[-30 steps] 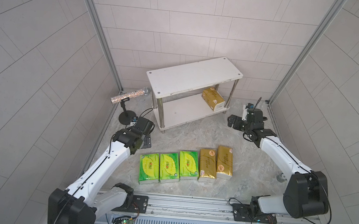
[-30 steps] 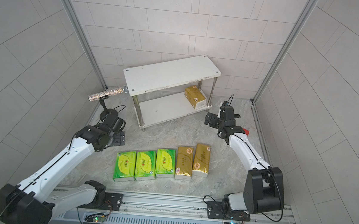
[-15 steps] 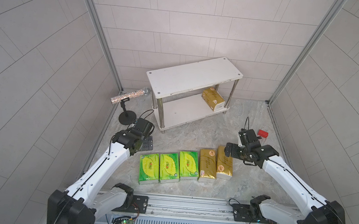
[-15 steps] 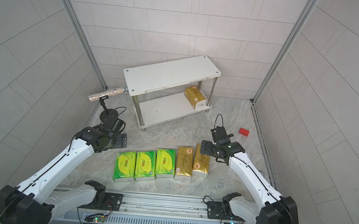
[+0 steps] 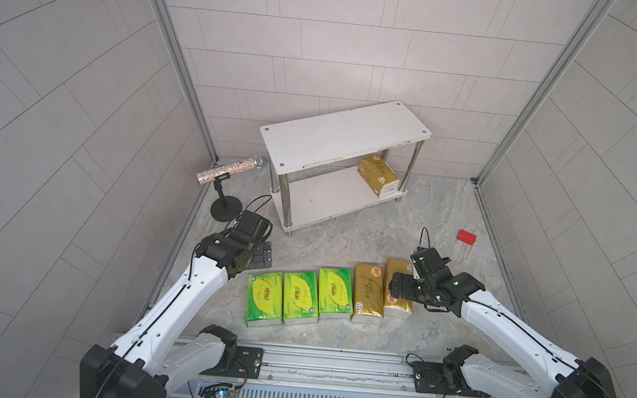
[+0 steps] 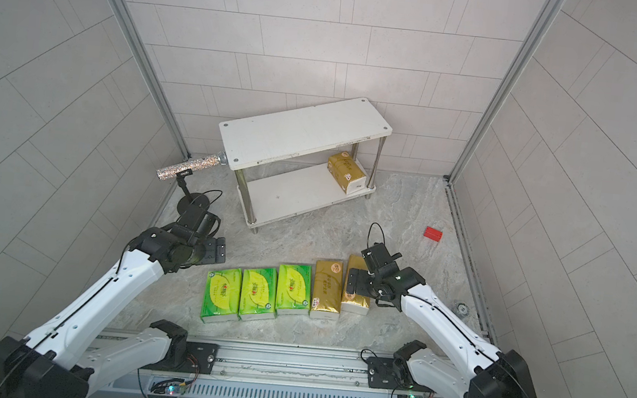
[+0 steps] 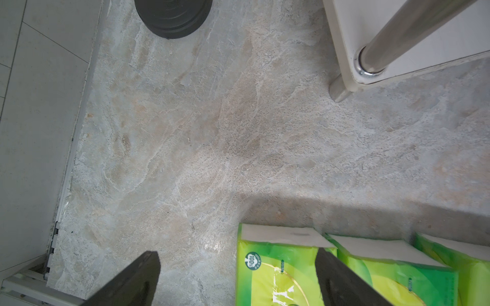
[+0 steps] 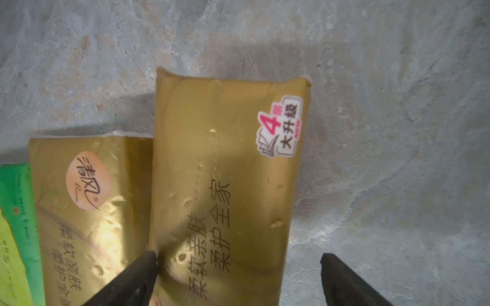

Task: Place the tissue boxes on the shelf by color
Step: Move the box of tissues to the center of the board.

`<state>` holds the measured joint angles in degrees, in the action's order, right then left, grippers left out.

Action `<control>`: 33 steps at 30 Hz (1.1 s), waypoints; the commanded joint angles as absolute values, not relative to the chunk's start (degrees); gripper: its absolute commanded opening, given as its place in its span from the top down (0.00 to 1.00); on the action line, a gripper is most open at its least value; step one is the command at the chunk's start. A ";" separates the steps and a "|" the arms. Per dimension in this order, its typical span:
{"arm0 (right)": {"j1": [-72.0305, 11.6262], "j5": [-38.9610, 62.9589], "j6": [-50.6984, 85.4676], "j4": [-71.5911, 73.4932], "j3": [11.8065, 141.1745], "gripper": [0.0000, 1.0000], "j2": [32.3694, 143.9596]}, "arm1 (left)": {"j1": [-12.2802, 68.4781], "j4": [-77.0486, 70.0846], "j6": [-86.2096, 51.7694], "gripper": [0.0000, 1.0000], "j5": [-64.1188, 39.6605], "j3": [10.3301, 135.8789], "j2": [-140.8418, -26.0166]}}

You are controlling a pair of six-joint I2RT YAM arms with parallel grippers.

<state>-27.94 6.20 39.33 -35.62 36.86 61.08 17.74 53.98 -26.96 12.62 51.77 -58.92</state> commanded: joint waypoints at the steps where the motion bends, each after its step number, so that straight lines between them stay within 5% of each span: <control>1: -28.34 6.77 40.61 -30.97 36.42 0.06 63.33 | 17.45 55.14 -26.28 0.00 12.62 51.09 -58.13; 16: -19.06 10.05 23.28 -26.45 49.75 0.19 84.52 | 17.40 54.85 -26.71 0.00 14.97 51.23 -57.08; 26: -16.17 12.98 16.05 -22.04 64.14 0.14 100.32 | 17.40 54.31 -26.85 0.00 16.33 51.77 -57.97; 33: -16.17 11.82 14.00 -18.87 64.92 0.03 96.39 | 17.40 54.25 -26.28 0.00 18.11 52.02 -57.91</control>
